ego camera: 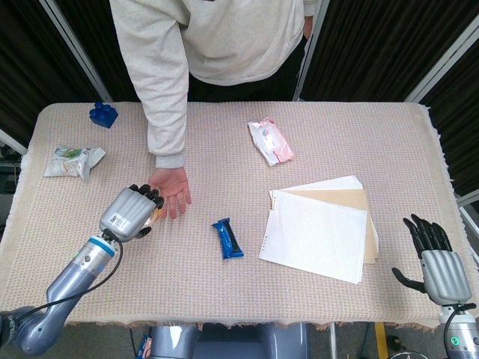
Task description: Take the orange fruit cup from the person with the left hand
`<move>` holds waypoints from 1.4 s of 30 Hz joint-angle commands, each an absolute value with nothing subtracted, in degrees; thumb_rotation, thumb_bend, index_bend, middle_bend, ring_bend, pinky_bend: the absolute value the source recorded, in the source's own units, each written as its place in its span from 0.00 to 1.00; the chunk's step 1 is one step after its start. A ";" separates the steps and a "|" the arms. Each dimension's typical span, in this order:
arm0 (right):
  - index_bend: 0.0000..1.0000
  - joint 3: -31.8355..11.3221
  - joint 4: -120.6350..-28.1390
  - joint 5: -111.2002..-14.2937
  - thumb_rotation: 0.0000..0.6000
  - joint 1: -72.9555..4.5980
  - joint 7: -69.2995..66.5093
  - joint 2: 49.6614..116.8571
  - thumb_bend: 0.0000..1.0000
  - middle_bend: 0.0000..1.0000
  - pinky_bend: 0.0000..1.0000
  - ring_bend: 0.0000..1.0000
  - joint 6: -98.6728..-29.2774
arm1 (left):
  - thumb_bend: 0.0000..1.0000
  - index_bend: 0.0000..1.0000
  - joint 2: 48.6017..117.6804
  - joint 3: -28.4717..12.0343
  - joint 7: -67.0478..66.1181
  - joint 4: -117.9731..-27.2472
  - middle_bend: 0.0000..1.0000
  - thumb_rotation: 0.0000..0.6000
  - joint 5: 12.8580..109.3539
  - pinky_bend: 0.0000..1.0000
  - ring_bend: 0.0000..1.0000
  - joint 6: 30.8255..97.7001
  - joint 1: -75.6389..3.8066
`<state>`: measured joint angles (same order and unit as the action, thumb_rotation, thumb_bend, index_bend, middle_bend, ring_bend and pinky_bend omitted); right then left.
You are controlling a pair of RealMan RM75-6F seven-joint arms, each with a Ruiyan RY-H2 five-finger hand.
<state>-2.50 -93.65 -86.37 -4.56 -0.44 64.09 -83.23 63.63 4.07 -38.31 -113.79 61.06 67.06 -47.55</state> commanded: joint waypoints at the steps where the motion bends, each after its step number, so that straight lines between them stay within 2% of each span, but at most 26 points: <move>1: 0.05 -2.51 -93.66 -86.32 1.00 -4.58 -0.37 64.12 0.14 0.00 0.00 0.00 -83.20 | 0.45 0.62 63.10 6.58 -36.00 -111.50 0.55 1.00 62.73 0.43 0.47 66.36 -44.95; 7: 0.05 -2.57 -93.75 -86.16 1.00 -4.58 -0.27 64.15 0.14 0.00 0.00 0.00 -83.14 | 0.45 0.61 66.62 8.66 -34.52 -104.85 0.54 1.00 63.96 0.42 0.46 64.65 -42.23; 12: 0.05 -2.61 -93.78 -86.16 1.00 -4.55 -0.25 64.18 0.14 0.00 0.00 0.00 -83.23 | 0.45 0.55 71.12 8.26 -32.53 -99.16 0.47 1.00 64.16 0.40 0.41 63.39 -40.35; 14: 0.05 -2.61 -93.77 -86.09 1.00 -4.53 -0.24 64.17 0.14 0.00 0.00 0.00 -83.20 | 0.44 0.50 72.39 7.97 -32.49 -97.43 0.39 1.00 64.01 0.38 0.36 63.02 -39.96; 15: 0.05 -2.62 -93.79 -86.07 1.00 -4.53 -0.26 64.17 0.14 0.00 0.00 0.00 -83.19 | 0.43 0.46 72.92 7.88 -32.58 -96.68 0.32 1.00 64.07 0.34 0.33 62.98 -39.80; 16: 0.05 -2.63 -93.77 -86.09 1.00 -4.53 -0.25 64.16 0.14 0.00 0.00 0.00 -83.22 | 0.40 0.41 73.45 7.81 -32.65 -95.98 0.24 1.00 64.16 0.29 0.27 62.95 -39.62; 19: 0.05 -2.63 -93.74 -86.10 1.00 -4.51 -0.28 64.16 0.14 0.00 0.00 0.00 -83.25 | 0.34 0.31 74.27 7.97 -32.66 -95.05 0.08 1.00 63.57 0.17 0.12 61.72 -39.35; 22: 0.05 -2.65 -93.70 -86.13 1.00 -4.51 -0.33 64.16 0.14 0.00 0.00 0.00 -83.30 | 0.31 0.21 74.19 8.14 -33.40 -95.31 0.01 1.00 63.00 0.09 0.03 60.52 -39.35; 25: 0.05 -2.62 -93.65 -86.20 1.00 -4.48 -0.35 64.16 0.14 0.00 0.00 0.00 -83.34 | 0.28 0.09 73.63 7.98 -34.01 -96.53 0.00 1.00 63.30 0.04 0.00 61.07 -38.83; 27: 0.05 -2.62 -93.63 -86.22 1.00 -4.48 -0.35 64.17 0.14 0.00 0.00 0.00 -83.34 | 0.26 0.06 73.20 7.84 -34.02 -97.34 0.00 1.00 63.64 0.02 0.00 61.69 -38.41; 32: 0.05 -2.65 -93.62 -86.26 1.00 -4.46 -0.42 64.16 0.14 0.00 0.00 0.00 -83.42 | 0.24 0.01 70.42 7.57 -32.17 -101.90 0.00 1.00 66.22 0.00 0.00 66.26 -35.72; 35: 0.05 -2.63 -93.57 -86.33 1.00 -4.50 -0.45 64.20 0.14 0.00 0.00 0.00 -83.37 | 0.22 0.00 68.55 7.97 -29.67 -103.67 0.00 1.00 71.04 0.00 0.00 71.79 -32.65; 38: 0.05 -2.63 -93.51 -86.34 1.00 -4.72 -0.28 64.32 0.14 0.00 0.00 0.00 -83.01 | 0.18 0.00 67.79 8.52 -25.76 -103.01 0.00 1.00 76.81 0.00 0.00 80.21 -27.68; 42: 0.05 -2.59 -93.57 -86.76 1.00 -4.89 0.33 64.51 0.14 0.00 0.00 0.00 -83.04 | 0.14 0.00 67.35 8.92 -24.05 -101.87 0.00 1.00 78.97 0.00 0.00 87.70 -22.72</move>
<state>-2.61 -93.58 -86.65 -4.85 0.19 64.46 -83.00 68.36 8.38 -26.43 -102.47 75.81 81.83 -27.30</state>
